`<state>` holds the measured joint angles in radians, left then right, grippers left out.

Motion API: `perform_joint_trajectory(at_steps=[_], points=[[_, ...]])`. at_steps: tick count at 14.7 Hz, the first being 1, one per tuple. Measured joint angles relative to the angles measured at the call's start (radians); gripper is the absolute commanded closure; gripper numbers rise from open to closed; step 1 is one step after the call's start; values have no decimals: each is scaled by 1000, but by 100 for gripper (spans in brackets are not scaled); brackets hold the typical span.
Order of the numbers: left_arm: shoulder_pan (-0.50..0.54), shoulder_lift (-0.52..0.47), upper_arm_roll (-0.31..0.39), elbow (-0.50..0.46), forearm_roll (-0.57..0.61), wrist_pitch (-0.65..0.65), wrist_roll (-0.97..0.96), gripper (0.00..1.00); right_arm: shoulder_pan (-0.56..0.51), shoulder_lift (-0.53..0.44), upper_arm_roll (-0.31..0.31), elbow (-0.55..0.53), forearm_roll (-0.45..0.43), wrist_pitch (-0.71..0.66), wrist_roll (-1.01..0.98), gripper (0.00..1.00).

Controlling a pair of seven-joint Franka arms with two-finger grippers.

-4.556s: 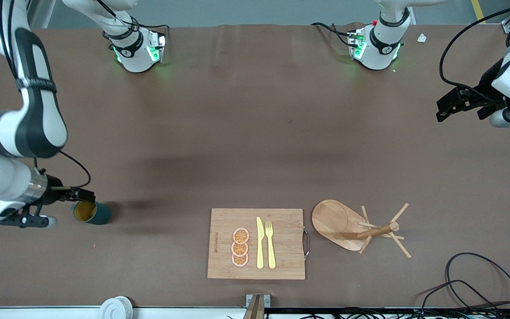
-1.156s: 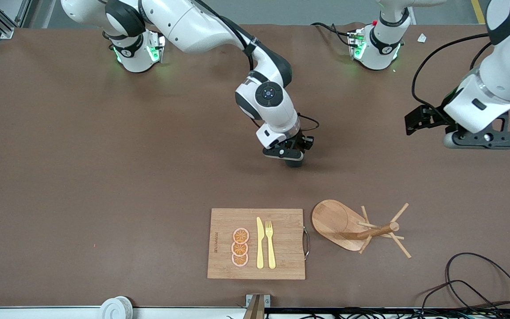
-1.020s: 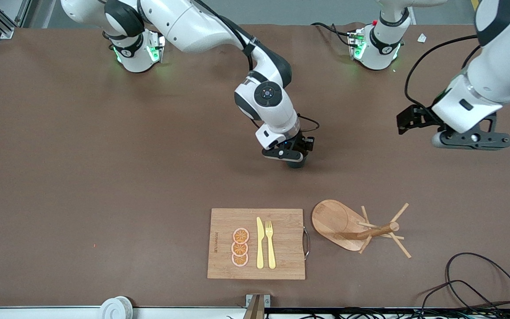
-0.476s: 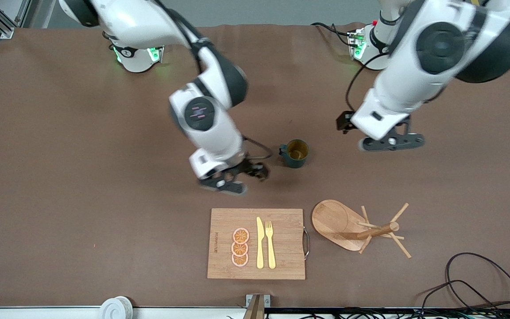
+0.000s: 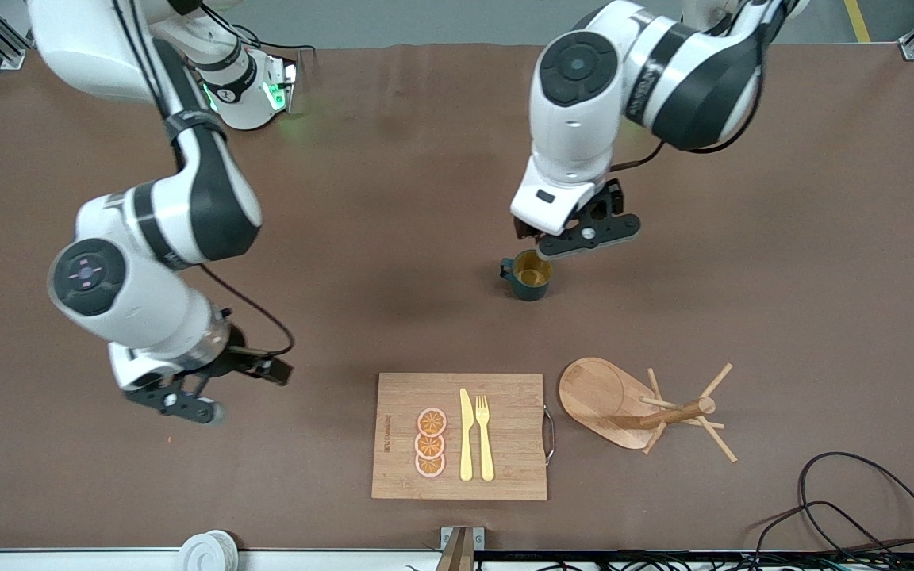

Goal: Pass cup and hang on rack
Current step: 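Withdraw the right gripper while the left gripper reaches the mug, then lower the left gripper onto the mug rim and close it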

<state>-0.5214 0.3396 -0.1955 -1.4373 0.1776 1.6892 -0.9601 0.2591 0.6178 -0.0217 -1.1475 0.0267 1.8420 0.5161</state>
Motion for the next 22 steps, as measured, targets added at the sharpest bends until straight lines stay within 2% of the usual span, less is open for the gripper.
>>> perform_joint_trajectory(at_steps=[3, 6, 10, 14, 20, 22], points=[[-59, 65, 1, 0, 64, 69, -171, 0, -99, -42, -2, -29, -6, -29, -147, 0], [-134, 163, 1, 12, 147, 104, -373, 0, -173, -146, -2, -116, -6, -40, -286, 0], [-242, 263, 2, 31, 252, 108, -631, 0, -215, -309, -2, -266, -6, -44, -370, 0], [-307, 330, 5, 33, 334, 76, -850, 0, -239, -433, -2, -365, -7, -44, -423, 0], [-357, 413, 5, 33, 448, 3, -1094, 1, -246, -499, 1, -431, -7, -62, -434, 0], [-366, 445, 5, 33, 502, -14, -1153, 7, -246, -499, 3, -435, -7, -58, -434, 0]])
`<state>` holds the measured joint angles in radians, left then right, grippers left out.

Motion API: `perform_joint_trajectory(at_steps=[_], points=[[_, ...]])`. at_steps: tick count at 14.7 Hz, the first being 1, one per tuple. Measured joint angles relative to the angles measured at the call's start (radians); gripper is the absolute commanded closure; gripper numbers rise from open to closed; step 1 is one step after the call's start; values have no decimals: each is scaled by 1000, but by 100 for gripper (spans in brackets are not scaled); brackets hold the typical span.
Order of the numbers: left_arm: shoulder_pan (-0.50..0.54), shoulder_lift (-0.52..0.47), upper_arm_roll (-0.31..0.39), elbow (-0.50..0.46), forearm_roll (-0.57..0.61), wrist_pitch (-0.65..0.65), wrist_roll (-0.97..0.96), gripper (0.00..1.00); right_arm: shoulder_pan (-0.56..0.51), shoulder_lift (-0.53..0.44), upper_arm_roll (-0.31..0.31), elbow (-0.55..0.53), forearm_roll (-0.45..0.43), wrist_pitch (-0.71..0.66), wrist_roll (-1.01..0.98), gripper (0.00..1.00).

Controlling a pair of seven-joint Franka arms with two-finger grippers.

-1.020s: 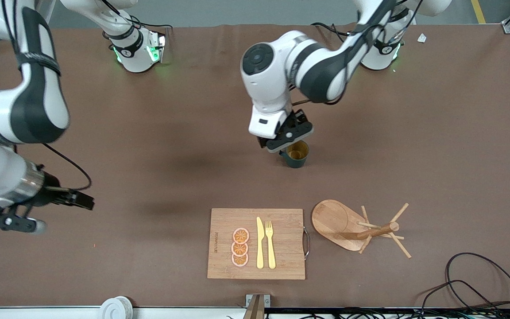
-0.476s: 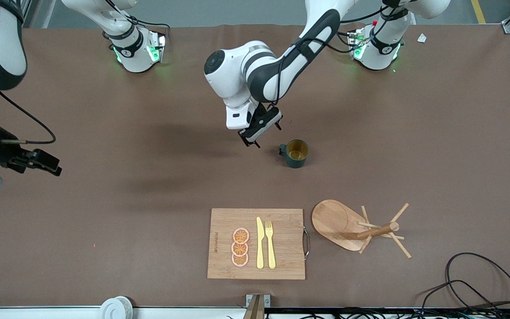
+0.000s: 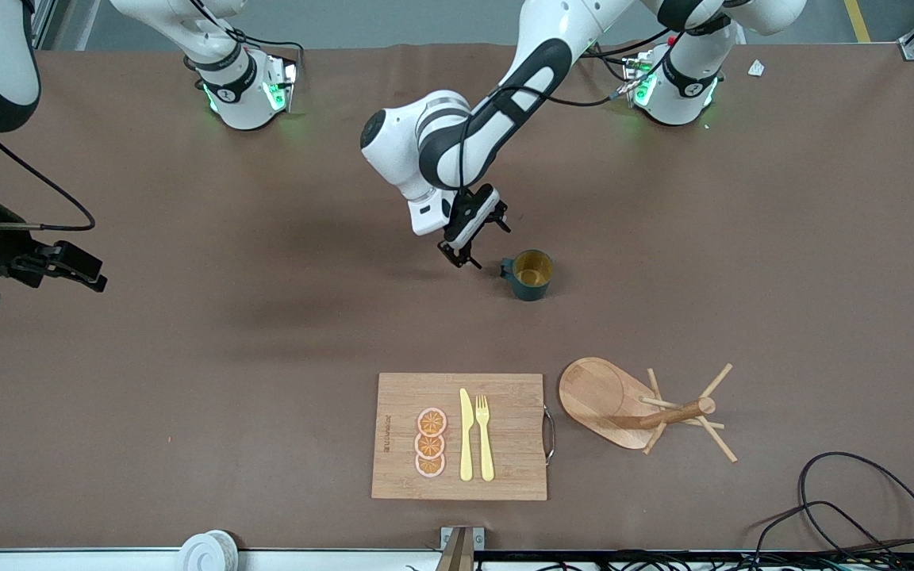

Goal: Pass cup and hang on rack
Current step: 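Lower the left gripper onto the mug rim and close it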

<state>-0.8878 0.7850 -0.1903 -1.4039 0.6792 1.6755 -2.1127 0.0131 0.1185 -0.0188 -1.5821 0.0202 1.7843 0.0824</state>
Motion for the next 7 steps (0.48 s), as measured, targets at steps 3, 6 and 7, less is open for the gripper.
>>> perform_joint_trajectory(at_steps=[3, 6, 7], points=[[-6, 33, 0, 1, 36, -14, -52, 13, 0, 0, 2, -1, 0, 0, -1, 0], [-6, 35, 3, 3, 39, -22, -137, 19, 0, -3, 2, 2, 0, 2, -12, 0], [-6, 36, 3, 3, 39, -28, -153, 28, 0, -4, 2, 11, 0, 2, -18, 0]])
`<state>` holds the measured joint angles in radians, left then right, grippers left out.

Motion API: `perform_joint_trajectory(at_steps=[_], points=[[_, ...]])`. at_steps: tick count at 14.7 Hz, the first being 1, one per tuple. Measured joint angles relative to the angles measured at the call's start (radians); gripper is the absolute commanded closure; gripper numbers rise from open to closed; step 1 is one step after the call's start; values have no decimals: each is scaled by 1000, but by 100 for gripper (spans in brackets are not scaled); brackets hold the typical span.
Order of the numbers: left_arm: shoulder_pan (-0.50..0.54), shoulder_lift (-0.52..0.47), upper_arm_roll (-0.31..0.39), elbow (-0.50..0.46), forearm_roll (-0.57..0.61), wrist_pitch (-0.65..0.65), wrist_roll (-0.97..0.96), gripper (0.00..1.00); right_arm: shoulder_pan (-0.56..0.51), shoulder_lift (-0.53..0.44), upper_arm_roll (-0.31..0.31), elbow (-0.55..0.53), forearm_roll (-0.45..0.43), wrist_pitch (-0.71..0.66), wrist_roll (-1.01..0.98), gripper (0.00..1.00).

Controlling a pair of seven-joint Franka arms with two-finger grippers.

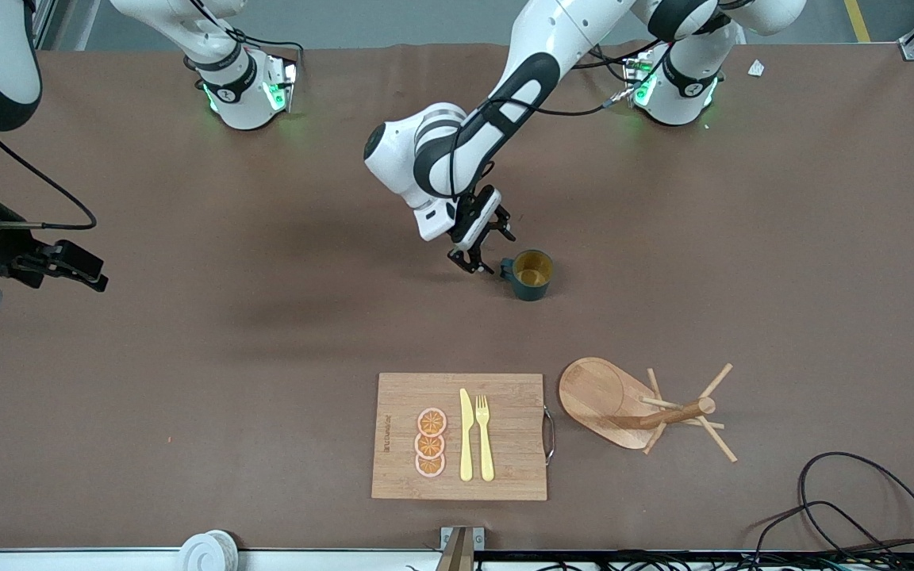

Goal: Pass cup and hang on rack
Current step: 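Lower the left gripper onto the mug rim and close it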

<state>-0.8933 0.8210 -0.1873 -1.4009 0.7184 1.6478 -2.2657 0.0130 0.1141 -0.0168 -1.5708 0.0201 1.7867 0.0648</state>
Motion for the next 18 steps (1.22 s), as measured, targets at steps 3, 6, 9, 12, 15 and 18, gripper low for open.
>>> perform_joint_trajectory(at_steps=[3, 6, 9, 12, 15, 18], points=[[0, 16, 1, 0, 0, -19, -21, 45, -3, -6, -2, 65, -1, -36, -4, 0], [1, 29, 5, 0, 0, -19, -36, 56, -23, -12, -3, 110, -1, -52, -9, 0], [3, 31, 7, 0, 0, -20, -38, 81, -30, -12, -3, 113, -1, -52, -11, 0], [7, 31, 8, 9, 2, -21, -26, 93, -30, -11, -1, 113, -1, -54, -13, 0], [8, 29, 8, 25, 2, -21, 29, 99, -30, -11, -1, 113, -1, -54, -13, 0], [19, 0, 8, 41, 2, -22, 74, 100, -30, -11, -2, 118, -2, -53, -13, 0]])
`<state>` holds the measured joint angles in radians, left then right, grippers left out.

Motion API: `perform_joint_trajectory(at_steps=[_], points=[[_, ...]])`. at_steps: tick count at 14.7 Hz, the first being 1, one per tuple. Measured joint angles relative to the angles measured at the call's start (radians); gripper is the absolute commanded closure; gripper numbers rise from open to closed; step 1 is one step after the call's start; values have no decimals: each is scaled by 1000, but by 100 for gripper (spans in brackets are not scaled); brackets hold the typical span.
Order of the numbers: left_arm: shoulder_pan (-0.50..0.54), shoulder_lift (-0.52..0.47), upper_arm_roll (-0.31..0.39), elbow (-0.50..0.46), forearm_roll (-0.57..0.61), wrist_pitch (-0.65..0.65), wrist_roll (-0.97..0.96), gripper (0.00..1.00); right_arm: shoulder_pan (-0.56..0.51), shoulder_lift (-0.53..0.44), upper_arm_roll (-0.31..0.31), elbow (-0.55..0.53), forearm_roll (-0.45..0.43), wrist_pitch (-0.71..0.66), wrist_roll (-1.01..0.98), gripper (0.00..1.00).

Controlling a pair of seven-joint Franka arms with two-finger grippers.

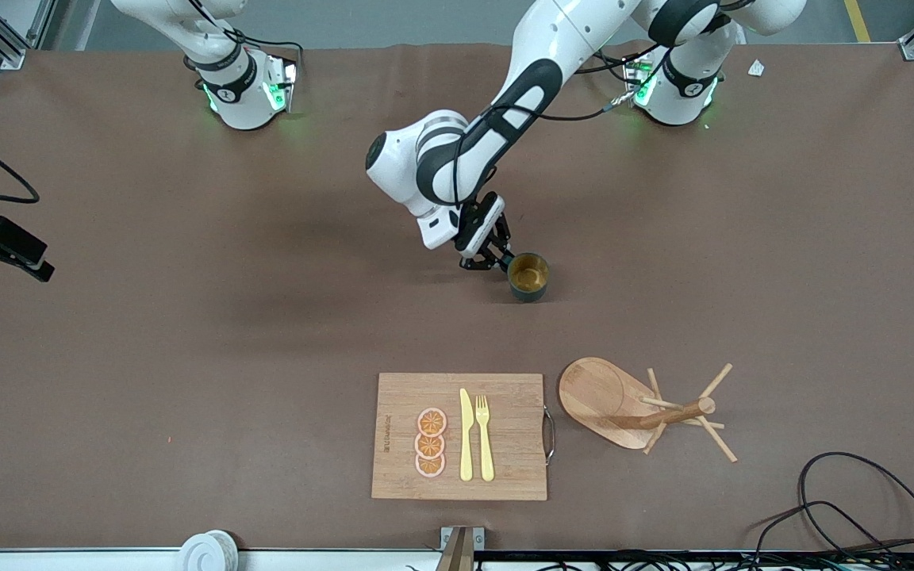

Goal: Pass cup and hang on rack
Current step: 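Lower the left gripper onto the mug rim and close it, then lift the teal mug with the left gripper and carry it to the rack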

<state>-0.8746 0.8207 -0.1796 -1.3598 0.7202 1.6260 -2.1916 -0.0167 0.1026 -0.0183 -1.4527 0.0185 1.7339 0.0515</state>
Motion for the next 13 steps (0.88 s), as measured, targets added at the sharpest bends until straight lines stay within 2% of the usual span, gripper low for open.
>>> perform_joint_trajectory(at_steps=[2, 5, 10, 13], points=[[25, -43, -4, 11, -20, 0, 37, 100, 0, 0, 0, 5, 0, 0, 0, 0], [90, -147, -7, 29, -153, 15, 155, 100, -2, 0, -2, 5, 0, -1, 0, 0], [250, -323, -8, 30, -380, 54, 389, 100, -20, 0, -2, 24, 0, -80, -1, 0], [347, -380, -8, 29, -450, 86, 458, 100, -21, 0, -2, 43, 0, -86, -1, 0]])
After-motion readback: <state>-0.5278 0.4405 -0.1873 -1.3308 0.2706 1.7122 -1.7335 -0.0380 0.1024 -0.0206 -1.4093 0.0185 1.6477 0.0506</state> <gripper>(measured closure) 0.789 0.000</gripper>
